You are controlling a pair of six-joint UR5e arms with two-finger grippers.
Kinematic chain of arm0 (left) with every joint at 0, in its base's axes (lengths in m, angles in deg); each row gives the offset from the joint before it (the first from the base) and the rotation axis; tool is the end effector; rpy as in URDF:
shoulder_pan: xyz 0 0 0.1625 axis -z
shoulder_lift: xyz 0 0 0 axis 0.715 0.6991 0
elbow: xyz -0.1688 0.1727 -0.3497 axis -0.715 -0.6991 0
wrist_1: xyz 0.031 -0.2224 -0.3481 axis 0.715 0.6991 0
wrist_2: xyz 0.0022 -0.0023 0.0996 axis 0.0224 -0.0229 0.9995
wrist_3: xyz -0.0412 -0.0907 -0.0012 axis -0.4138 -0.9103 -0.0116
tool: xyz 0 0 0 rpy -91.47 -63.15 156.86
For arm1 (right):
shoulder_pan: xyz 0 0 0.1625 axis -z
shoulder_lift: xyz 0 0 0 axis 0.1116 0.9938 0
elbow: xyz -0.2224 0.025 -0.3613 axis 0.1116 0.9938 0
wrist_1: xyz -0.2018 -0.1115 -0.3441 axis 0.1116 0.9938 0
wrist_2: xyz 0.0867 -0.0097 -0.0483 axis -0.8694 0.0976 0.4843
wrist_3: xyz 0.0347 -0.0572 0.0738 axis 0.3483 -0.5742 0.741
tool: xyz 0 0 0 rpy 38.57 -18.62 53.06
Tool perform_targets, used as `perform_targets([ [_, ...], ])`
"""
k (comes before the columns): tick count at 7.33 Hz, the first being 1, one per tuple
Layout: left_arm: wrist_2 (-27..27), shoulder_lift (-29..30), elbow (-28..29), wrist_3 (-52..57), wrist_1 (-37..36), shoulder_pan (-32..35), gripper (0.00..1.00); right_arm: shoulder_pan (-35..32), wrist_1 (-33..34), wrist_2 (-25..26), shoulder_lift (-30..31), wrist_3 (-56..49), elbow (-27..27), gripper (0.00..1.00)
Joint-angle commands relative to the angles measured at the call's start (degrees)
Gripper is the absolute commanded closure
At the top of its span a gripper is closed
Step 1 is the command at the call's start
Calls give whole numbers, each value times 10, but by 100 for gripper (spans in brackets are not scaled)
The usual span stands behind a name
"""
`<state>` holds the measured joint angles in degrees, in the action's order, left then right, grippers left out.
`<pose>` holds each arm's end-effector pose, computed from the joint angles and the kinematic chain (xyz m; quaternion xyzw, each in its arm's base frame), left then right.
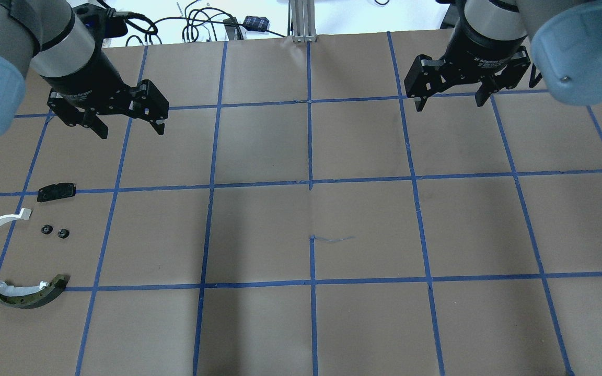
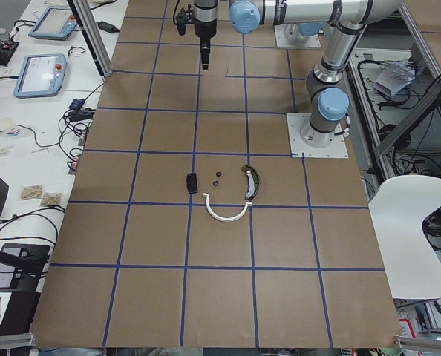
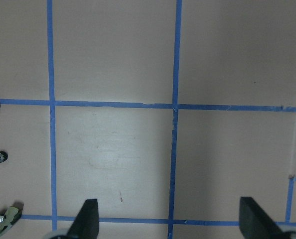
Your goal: Place bearing gear from tray to pile
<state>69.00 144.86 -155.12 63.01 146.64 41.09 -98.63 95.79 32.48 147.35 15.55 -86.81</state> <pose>-0.1048 -0.4970 0.4731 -0.0149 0.9998 -0.0133 0.0024 0.1522 -0.5016 0.4920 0.0184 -0.9988 0.0463 0.0022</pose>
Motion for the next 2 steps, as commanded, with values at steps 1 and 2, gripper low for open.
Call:
perform_targets([
  [1, -4, -4, -3, 1, 9, 1, 0, 0, 0, 0, 0, 0, 0, 0],
  [2, 0, -3, -4, 1, 10, 1, 0, 0, 0, 1, 0, 0, 0, 0],
])
